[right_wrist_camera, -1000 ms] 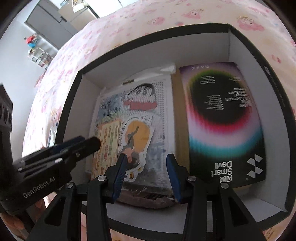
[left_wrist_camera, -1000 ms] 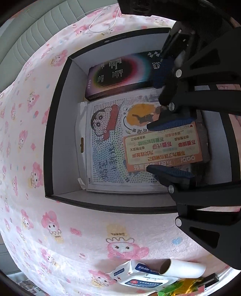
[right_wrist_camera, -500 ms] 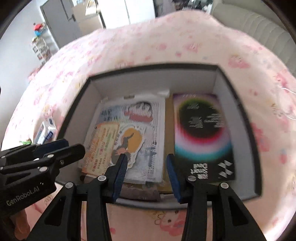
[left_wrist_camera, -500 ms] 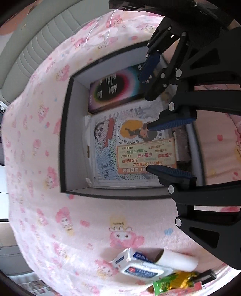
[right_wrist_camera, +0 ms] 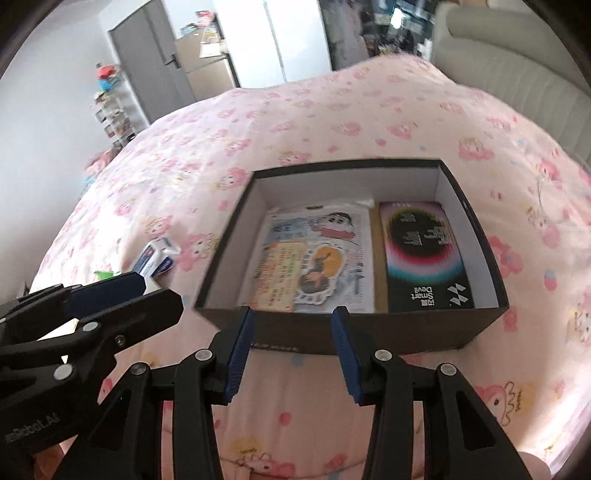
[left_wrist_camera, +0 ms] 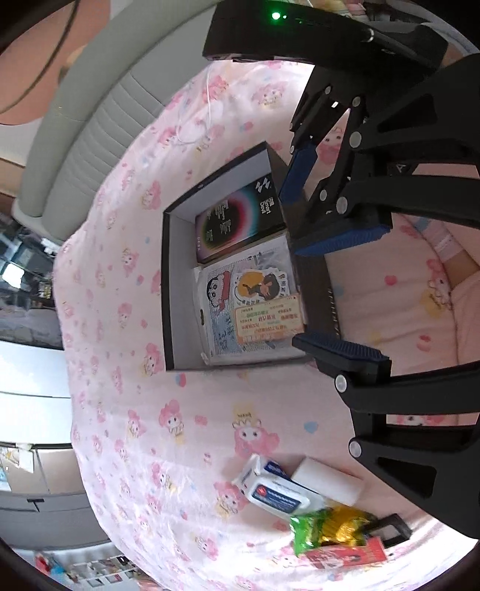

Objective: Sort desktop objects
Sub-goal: 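Open both tools and withdraw them from the DAPHNE box, then move the left tool to the white alcohol wipes pack, then close the left tool on the white alcohol wipes pack, then lift the wipes pack and carry it toward the DAPHNE box with the left tool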

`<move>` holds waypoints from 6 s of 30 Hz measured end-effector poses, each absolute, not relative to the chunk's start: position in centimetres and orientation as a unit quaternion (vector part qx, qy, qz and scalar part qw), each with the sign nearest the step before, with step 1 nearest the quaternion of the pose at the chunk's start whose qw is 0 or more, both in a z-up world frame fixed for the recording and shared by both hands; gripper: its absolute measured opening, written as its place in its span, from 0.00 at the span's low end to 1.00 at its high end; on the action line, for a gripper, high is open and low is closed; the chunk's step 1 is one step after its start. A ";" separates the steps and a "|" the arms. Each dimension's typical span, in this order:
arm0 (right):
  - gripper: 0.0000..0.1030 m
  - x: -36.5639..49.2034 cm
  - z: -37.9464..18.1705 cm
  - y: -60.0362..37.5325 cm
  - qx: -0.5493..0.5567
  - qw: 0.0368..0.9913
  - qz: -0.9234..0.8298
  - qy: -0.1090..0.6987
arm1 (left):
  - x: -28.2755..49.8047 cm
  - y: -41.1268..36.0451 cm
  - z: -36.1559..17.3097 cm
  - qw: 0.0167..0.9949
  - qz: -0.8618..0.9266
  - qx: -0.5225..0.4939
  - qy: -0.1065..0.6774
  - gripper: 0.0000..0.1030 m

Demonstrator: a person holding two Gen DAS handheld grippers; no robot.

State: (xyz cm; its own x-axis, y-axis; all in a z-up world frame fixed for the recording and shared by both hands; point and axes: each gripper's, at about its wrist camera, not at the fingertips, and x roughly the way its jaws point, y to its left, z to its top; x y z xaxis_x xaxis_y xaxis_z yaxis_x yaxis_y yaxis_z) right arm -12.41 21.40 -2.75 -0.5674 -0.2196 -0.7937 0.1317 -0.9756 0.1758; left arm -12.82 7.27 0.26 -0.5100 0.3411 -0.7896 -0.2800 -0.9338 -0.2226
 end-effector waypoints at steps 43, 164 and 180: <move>0.39 -16.8 -6.5 0.9 0.493 0.207 -0.844 0.034 | -12.6 -18.1 -8.7 0.016 0.843 -0.462 -0.276 0.43; 0.40 -27.6 -15.0 1.6 0.605 0.206 -0.762 -0.106 | -22.3 -19.9 -17.8 0.047 0.779 -0.503 -0.372 0.60; 0.35 -15.3 -7.8 10.5 0.561 0.202 -0.796 -0.107 | -14.0 -13.2 -12.2 0.197 0.811 -0.470 -0.286 0.60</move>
State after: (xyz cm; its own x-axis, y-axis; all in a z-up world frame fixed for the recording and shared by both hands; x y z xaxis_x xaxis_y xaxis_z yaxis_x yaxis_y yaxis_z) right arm -15.34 10.49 -7.85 -0.2887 -0.4416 -0.8495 0.2020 -0.8954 0.3969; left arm -14.02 -13.17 -12.23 -0.4803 0.5887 -0.6502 -0.0502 -0.7585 -0.6497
